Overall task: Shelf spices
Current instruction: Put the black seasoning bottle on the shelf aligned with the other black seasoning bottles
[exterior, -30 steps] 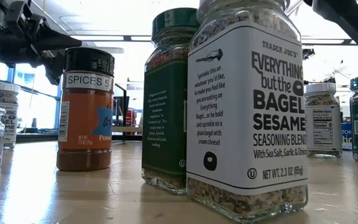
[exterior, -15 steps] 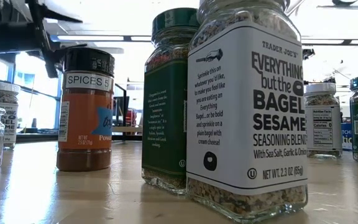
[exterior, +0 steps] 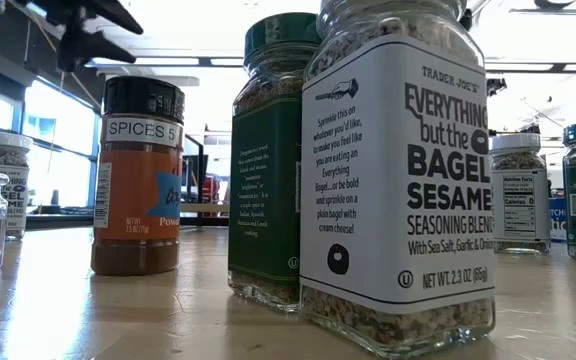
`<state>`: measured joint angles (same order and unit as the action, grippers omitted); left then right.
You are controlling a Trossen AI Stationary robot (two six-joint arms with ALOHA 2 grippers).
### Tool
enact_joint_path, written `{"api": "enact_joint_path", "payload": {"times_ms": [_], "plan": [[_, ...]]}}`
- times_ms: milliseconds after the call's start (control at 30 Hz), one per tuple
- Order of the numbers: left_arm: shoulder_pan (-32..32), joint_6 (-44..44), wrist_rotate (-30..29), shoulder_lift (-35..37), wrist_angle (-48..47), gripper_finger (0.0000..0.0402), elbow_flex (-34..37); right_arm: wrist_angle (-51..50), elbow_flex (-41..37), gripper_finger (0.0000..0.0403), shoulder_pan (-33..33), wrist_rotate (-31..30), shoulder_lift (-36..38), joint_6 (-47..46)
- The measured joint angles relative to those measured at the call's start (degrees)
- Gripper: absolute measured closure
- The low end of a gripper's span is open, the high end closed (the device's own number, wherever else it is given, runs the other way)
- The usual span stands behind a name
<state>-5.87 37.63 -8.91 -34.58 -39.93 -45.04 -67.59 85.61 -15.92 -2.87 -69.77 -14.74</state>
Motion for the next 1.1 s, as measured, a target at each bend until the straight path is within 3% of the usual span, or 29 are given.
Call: {"api": "enact_joint_path", "payload": {"times_ms": [100, 300, 433, 567, 700, 767, 933, 1100], "plan": [[0.62, -8.03, 8.62, -10.58, -6.34, 0.0192, -6.36, 0.69, -4.72, 0.016, 0.0, 0.46, 2.95, 0.25], [2.9, -16.58, 24.47, -27.33, -4.13, 0.0192, -8.58, 0.99, -9.32, 0.016, -0.02, 2.78, 6.6, 3.6], [5.87, -23.85, 29.76, -37.1, -2.07, 0.0192, -9.32, 0.93, -9.62, 0.016, -0.02, 3.87, 7.96, 4.26], [12.32, -36.86, 28.27, -45.1, -7.33, 0.0192, -15.29, 0.83, -9.62, 0.016, -0.02, 3.89, 9.34, 4.26], [19.62, -43.04, 17.28, -50.72, -12.3, 0.0192, -22.63, 0.78, -9.62, 0.016, -0.02, 3.87, 10.56, 4.18], [23.05, -43.07, 13.8, -52.38, -12.1, 0.0192, -25.06, 0.78, -9.62, 0.016, -0.02, 3.87, 10.83, 4.25], [29.25, -40.69, 13.94, -55.31, -9.69, 0.0187, -26.31, 0.64, -9.62, 0.016, -0.02, 3.85, 11.0, 4.26], [31.23, -33.96, 13.87, -57.08, -9.07, 0.0146, -26.34, 0.54, -9.62, 0.016, -0.02, 3.85, 11.0, 4.28]]}}
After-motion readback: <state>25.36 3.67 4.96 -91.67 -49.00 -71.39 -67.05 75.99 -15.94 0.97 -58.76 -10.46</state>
